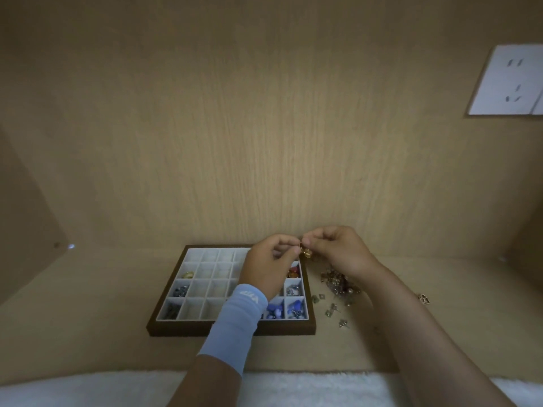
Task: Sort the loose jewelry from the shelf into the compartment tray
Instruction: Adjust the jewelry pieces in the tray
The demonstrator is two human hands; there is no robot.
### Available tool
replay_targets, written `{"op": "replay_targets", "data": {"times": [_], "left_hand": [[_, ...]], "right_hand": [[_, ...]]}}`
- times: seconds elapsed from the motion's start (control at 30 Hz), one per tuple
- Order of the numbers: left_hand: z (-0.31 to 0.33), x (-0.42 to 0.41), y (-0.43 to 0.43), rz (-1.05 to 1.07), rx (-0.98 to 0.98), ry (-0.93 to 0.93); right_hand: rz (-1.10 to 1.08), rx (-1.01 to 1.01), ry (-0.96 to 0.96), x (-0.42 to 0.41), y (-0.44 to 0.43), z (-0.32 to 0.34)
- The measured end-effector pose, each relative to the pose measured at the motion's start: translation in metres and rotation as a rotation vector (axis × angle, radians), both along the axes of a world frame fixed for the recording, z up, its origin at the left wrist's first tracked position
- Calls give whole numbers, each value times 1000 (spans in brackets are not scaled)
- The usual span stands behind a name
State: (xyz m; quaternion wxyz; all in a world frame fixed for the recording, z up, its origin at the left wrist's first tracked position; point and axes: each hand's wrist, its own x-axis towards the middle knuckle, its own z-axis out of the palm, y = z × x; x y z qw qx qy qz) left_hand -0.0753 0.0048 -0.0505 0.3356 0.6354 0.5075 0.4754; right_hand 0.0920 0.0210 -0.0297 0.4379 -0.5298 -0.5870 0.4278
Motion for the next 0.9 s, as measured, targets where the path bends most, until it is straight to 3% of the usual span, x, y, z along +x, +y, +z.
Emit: {"op": "replay_targets", "data": {"times": [0.2,0.4,0.5,0.67,0.9], "left_hand": [[12,-10,-2,48,0,-212],[17,-31,-7,91,30,-117],[18,-49,-11,38,11,-43],[23,-90,-12,15,-20,-77],[11,-162,-6,319,47,161]], "right_hand": [[100,-22,92,-16,-8,6],[178,47,66,-31,-12,6],[212,121,-99,-41,-10,6],[292,198,-263,-74,-2,16],[339,311,-659,-143,26,29]]}}
